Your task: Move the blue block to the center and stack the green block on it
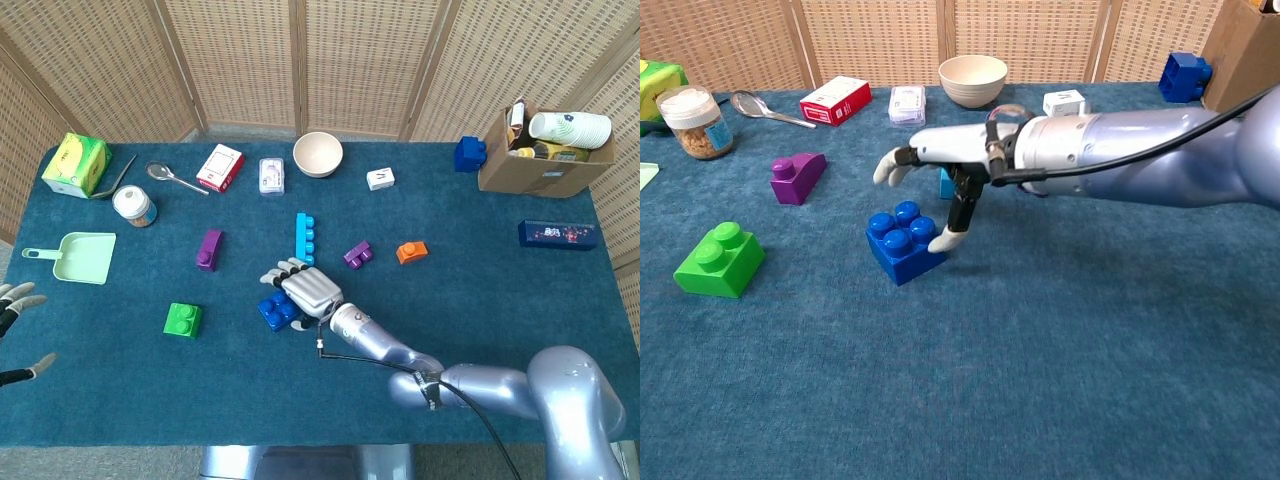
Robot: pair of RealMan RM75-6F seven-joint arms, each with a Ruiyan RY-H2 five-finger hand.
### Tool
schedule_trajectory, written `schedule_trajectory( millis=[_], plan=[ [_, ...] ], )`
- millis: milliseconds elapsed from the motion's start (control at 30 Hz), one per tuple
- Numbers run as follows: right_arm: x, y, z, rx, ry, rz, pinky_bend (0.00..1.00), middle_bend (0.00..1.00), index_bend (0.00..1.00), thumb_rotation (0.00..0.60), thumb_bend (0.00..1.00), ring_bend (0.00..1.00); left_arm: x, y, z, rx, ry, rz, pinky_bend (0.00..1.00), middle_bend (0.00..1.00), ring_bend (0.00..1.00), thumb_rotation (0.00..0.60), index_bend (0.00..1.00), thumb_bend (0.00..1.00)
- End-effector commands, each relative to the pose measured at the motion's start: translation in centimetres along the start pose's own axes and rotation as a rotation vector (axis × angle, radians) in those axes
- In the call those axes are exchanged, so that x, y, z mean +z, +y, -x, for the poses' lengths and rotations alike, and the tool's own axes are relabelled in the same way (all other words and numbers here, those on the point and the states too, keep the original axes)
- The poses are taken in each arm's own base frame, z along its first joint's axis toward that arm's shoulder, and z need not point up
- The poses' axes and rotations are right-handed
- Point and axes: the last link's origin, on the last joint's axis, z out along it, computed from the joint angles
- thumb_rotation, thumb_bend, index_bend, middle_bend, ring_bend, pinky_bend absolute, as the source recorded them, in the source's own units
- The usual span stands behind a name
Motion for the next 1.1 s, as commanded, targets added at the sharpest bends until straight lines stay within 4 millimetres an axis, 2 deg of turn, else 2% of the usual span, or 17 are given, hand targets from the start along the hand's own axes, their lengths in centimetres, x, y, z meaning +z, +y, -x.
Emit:
schedule_trajectory(
  millis=[33, 233, 533, 767, 900, 967, 1100],
  plan=[
    [-1.0, 0.3, -1.0, 0.008, 0.028, 0.010, 0.00, 0.13, 0.10, 0.600, 0.23, 0.00, 0.2, 0.2, -0.1, 0.003, 0.002, 0.011, 0.00, 0.13, 0.04, 0.600, 0.22, 0.26],
    [-3.5, 1.4, -2.9, 0.005, 0.088, 0.050, 0.00, 0.13, 0.10, 0.600, 0.23, 0.00, 0.8, 0.5, -0.3, 0.013, -0.005, 0.024, 0.00, 0.13, 0.02, 0.600, 0.22, 0.26],
    [-10.2, 6.2, -6.3, -0.008, 0.216, 0.221, 0.00, 0.14, 0.15, 0.600, 0.23, 0.00, 2.4, 1.7, 0.5, 0.092, -0.071, 0.120, 0.00, 0.13, 0.02, 0.600, 0.22, 0.26],
    [-15.4, 10.1, -8.8, -0.003, 0.377, 0.376, 0.00, 0.16, 0.24, 0.600, 0.23, 0.00, 3.5, 2.4, 1.0, 0.118, -0.144, 0.165, 0.00, 0.10, 0.01, 0.600, 0.20, 0.26],
    [-17.7, 11.7, -9.7, -0.011, 0.445, 0.440, 0.00, 0.16, 0.28, 0.600, 0.23, 0.00, 4.2, 2.9, 1.0, 0.122, -0.163, 0.193, 0.00, 0.09, 0.00, 0.600, 0.19, 0.26],
    [-19.6, 13.1, -10.3, -0.024, 0.501, 0.498, 0.00, 0.16, 0.29, 0.600, 0.23, 0.00, 5.1, 3.4, 1.0, 0.150, -0.157, 0.227, 0.00, 0.09, 0.00, 0.600, 0.18, 0.26],
    [-21.5, 14.3, -10.8, -0.030, 0.554, 0.543, 0.00, 0.16, 0.30, 0.600, 0.23, 0.00, 6.2, 4.2, 1.6, 0.180, -0.172, 0.275, 0.00, 0.08, 0.00, 0.600, 0.17, 0.26]
  ],
)
